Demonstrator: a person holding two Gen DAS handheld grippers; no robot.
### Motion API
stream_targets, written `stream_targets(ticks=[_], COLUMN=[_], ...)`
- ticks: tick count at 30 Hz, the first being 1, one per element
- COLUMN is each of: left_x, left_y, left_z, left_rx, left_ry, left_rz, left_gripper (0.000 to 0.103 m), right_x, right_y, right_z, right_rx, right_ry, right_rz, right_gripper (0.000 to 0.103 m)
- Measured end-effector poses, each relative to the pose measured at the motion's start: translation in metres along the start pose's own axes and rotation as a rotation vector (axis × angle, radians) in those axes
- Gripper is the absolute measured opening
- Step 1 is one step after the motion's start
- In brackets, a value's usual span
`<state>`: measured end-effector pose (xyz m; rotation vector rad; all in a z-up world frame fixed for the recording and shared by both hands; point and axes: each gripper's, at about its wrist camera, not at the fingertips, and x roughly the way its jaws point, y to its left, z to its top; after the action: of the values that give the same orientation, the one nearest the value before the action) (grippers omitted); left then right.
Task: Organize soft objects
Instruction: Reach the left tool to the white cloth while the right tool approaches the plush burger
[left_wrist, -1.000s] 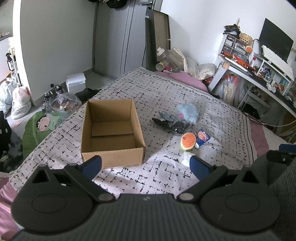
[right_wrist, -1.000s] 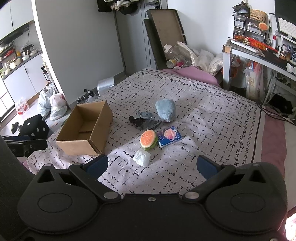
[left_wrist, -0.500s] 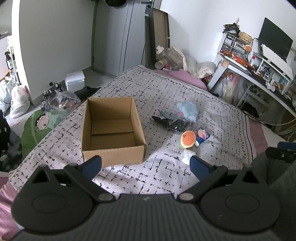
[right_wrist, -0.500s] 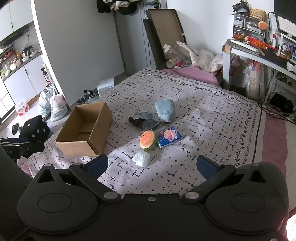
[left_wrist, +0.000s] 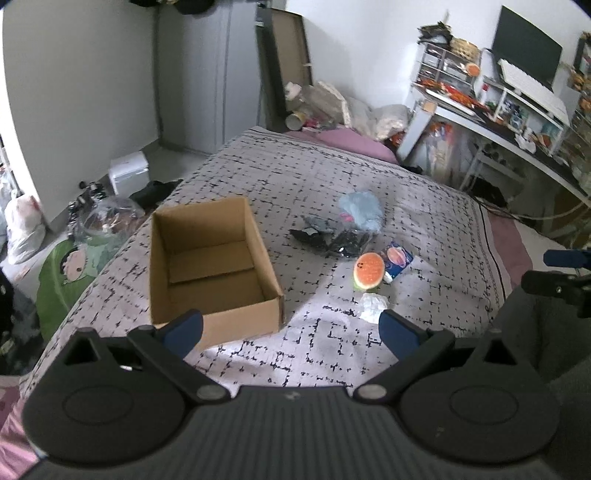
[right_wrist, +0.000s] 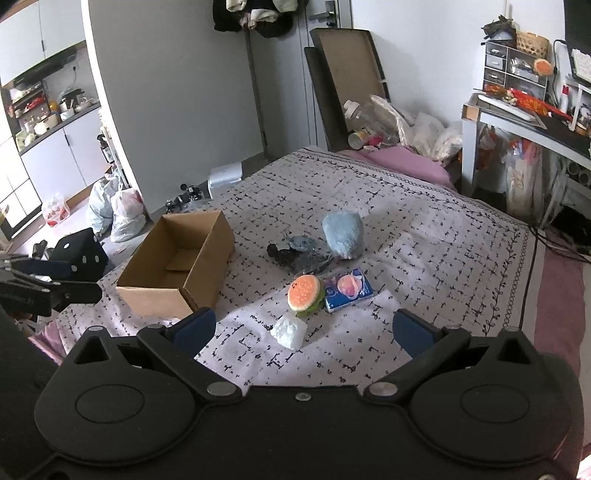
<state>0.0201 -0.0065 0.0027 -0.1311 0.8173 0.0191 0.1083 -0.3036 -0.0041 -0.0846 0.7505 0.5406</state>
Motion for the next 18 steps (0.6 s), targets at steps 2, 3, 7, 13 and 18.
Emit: stream_targets(ticks=[2,3,7,13,18], left_x=[0.007,0.01,0.028,0.054,0.076], left_y=[0.001,0.0,-0.002,-0.003,-0.013], left_z=[0.004,0.004,0.008,0.018,0.022], left_rx=[0.015,0.023,0.062,0.085,0.154], left_ry=[0.005,0.007,0.028,0.044,0.083], left_rz=[-0.027,-0.036,-0.064,-0.12,-0.139], left_gripper=[0.101,0.101,0.101,0.1,0.1], right_x=[0.004,0.005,0.015,0.039,0.054], right_y=[-0.002,-0.002,-0.005,-0.02,-0.025], right_z=[-0.001,-0.002,-0.003,-0.005,-0.006], right_rx=[-0.012,-0.026,-0.049,0.008,0.024], right_ry=[-0.001,-0.003,0.01,0.064,0.084], right_rz=[0.014,0.008,0.009,0.028,0.038], right_gripper=[0.103,0.103,0.103,0.095,0.093])
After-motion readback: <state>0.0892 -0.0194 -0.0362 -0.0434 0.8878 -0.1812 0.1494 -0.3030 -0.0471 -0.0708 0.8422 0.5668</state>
